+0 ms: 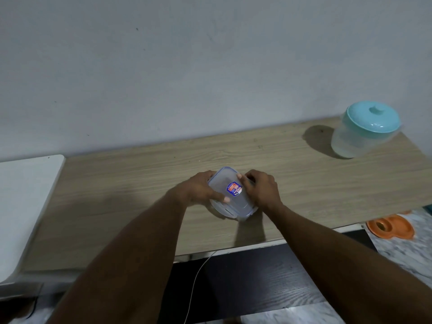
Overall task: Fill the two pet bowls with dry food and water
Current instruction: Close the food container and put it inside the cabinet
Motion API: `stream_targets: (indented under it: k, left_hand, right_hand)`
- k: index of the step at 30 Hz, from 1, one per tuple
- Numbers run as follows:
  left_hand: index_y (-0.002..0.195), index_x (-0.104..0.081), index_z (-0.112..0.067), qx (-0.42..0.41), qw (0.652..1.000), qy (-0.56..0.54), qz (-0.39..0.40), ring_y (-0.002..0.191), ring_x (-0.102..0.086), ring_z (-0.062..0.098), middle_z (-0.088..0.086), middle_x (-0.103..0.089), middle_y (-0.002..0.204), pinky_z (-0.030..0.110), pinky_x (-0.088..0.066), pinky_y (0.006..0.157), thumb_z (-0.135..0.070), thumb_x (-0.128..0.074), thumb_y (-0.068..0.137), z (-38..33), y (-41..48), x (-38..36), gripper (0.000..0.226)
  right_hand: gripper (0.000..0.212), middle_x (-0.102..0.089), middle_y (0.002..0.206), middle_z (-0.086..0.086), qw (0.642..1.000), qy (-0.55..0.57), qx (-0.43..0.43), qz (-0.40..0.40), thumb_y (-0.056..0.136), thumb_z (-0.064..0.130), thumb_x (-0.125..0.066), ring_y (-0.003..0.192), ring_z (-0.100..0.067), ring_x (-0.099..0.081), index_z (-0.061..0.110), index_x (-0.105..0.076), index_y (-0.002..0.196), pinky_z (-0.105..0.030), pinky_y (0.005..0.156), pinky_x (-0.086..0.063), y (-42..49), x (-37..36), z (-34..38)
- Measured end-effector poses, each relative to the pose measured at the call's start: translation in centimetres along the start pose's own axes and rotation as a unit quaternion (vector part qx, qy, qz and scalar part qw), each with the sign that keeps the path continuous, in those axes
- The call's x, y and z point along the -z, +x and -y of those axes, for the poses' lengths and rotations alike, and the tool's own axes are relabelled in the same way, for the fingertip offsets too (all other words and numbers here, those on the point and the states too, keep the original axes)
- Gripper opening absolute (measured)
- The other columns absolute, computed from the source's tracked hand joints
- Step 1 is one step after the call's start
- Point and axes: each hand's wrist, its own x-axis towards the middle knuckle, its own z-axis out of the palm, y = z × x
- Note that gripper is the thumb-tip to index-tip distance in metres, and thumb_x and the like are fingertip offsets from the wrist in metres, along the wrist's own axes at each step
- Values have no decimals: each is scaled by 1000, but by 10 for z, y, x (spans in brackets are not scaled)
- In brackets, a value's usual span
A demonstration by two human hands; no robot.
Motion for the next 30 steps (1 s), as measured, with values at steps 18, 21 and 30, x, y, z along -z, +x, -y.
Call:
stream_targets:
  k: [18,21,30]
  left_hand:
    - [133,-32,-26,-96,921,371,-67,104,-57,20,-3,-53,125,33,-47,75,-64,-80,40,-19,16,-30,112]
    - [135,-29,-26,-97,922,367,-77,93,-58,19,-3,-55,118,34,-50,70,-57,-81,43,-18,15,-34,110]
    - [138,-41,-30,-4,993,39,-110,102,-67,14,-10,-63,124,41,-61,76,-62,-96,29,-7,18,-44,126]
  right_hand:
    - [138,-18,164,-8,932,-241,172,208,60,92,-58,142,-25,-32,13,-5,160,-41,112,-36,-19,71,-32]
    - [127,-23,159,-7,940,-215,167,206,67,67,-77,132,-27,-44,15,-8,160,-40,104,-45,-13,66,-35]
    - [97,-57,129,-7,977,126,-1,173,55,36,-86,112,-20,-62,27,-38,138,-34,87,-56,-11,74,-41]
